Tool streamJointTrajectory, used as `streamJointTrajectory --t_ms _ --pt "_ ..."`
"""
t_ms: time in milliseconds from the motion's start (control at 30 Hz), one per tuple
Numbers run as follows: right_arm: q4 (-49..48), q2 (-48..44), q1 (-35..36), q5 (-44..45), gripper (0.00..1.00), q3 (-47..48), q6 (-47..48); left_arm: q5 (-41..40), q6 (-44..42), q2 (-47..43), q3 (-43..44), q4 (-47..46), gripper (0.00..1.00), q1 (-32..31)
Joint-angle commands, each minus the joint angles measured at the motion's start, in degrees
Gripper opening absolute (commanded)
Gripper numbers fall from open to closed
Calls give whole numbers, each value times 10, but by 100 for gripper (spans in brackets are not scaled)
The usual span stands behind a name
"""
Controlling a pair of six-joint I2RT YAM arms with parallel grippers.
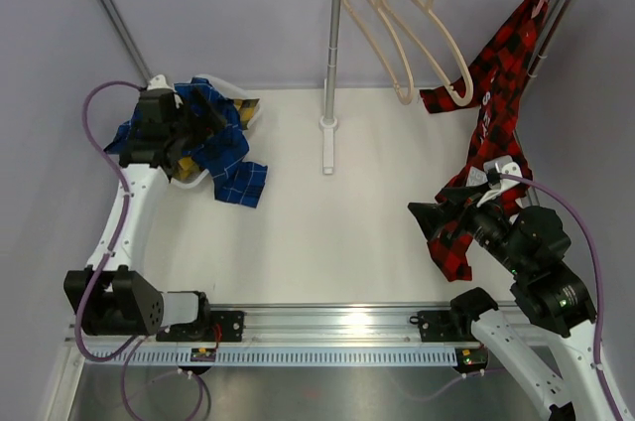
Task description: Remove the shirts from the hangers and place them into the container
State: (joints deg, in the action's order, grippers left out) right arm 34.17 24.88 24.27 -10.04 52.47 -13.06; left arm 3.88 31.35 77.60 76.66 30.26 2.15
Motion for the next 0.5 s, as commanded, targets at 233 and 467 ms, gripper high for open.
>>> streamJointTrajectory --t_ms 233,467 --pt "-24 -5 7 -20 100 1 1 -115 22 -136 -355 -170 96 -64" --pt "-21 -9 7 -21 99 1 1 -146 -3 -119 -449 -338 94 -63"
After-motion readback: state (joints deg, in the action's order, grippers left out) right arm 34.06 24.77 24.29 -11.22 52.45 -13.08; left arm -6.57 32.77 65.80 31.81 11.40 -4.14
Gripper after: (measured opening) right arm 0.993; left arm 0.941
